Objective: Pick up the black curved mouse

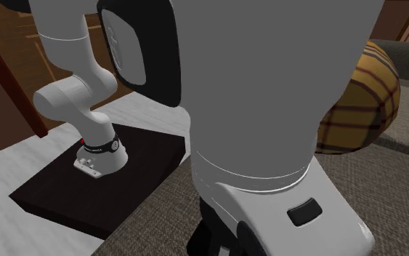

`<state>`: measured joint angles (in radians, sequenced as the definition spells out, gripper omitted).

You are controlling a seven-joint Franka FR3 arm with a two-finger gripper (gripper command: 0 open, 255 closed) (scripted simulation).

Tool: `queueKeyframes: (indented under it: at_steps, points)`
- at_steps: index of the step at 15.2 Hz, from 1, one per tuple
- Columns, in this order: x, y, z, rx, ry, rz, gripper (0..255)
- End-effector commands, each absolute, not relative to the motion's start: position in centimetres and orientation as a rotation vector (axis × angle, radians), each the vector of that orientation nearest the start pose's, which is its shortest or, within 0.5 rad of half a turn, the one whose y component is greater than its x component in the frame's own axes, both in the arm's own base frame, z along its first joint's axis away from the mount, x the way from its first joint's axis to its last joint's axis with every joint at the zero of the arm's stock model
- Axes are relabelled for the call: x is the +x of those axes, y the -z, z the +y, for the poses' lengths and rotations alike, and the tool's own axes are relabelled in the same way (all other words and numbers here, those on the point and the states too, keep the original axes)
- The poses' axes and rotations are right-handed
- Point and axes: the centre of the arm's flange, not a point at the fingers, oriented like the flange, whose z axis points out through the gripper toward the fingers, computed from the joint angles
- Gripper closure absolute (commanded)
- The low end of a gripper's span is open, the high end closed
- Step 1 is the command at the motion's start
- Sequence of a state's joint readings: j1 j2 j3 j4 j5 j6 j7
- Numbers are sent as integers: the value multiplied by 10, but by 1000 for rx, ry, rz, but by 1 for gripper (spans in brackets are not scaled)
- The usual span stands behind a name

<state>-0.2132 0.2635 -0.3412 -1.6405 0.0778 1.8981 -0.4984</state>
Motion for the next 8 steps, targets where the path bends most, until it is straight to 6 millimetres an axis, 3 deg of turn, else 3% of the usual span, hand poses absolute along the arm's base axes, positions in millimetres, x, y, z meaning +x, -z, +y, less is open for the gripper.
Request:
queueKeyframes:
  at_steps: [1, 6, 8]
  points:
    - [555, -480, -315, -3156, 3, 110, 255]
    - [555, -507, -315, -3156, 3, 110, 255]
    - [555, -508, -315, -3156, 3, 110, 255]
